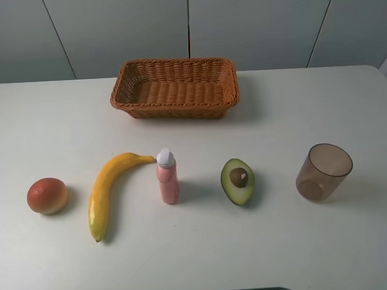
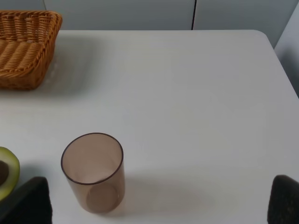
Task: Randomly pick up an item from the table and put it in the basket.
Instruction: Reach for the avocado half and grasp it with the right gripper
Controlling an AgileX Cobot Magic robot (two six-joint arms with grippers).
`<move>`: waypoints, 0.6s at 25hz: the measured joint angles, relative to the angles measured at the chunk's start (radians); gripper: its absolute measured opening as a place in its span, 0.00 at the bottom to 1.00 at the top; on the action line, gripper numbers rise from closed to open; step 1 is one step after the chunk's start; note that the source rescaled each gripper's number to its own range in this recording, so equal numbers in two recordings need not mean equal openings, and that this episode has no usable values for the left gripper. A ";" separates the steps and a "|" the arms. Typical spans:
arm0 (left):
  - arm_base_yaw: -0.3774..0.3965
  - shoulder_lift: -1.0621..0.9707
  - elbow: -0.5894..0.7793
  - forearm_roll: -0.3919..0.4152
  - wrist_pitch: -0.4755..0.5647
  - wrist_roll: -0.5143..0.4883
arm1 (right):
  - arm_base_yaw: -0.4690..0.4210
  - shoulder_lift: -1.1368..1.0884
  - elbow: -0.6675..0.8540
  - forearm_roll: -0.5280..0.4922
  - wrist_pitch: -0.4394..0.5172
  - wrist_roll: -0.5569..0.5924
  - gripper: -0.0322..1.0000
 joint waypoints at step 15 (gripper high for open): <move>0.000 0.000 0.000 0.000 0.000 0.000 | 0.000 0.000 0.000 0.000 0.000 0.000 1.00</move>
